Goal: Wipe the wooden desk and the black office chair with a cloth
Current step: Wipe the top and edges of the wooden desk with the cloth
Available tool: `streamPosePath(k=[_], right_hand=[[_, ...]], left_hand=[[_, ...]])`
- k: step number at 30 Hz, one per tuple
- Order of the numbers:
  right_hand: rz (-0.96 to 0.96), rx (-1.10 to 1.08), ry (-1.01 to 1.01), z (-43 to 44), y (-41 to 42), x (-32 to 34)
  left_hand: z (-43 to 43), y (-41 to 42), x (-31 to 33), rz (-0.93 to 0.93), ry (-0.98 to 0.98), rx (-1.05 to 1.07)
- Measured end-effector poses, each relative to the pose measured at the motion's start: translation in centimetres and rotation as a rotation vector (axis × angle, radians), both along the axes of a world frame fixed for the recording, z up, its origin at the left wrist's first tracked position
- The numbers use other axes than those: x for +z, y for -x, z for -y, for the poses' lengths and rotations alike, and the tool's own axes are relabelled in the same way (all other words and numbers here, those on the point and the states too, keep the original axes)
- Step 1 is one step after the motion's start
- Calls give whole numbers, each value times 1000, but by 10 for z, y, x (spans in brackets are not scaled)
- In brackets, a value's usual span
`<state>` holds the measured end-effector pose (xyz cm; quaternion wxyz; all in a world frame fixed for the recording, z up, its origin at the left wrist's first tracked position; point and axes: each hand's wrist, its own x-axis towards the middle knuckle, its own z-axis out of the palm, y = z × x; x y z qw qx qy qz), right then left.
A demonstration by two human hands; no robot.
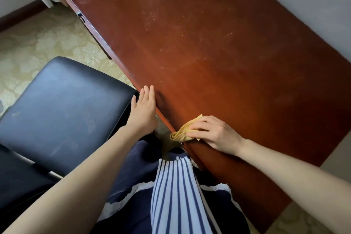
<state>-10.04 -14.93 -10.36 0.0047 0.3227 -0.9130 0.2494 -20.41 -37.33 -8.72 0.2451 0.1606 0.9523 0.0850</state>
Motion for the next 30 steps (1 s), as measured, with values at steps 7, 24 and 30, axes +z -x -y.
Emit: streamPosePath(k=[7,24,30], right_hand=[[33,89,-74,24,61,10],[50,-350,85,70,72,3],[-4,-446,83,12,4,-2]], left_hand=[[16,3,3,-3,-72,166],[15,0,8,-29,-39,228],[-46,-3,7,12,-52,-18]])
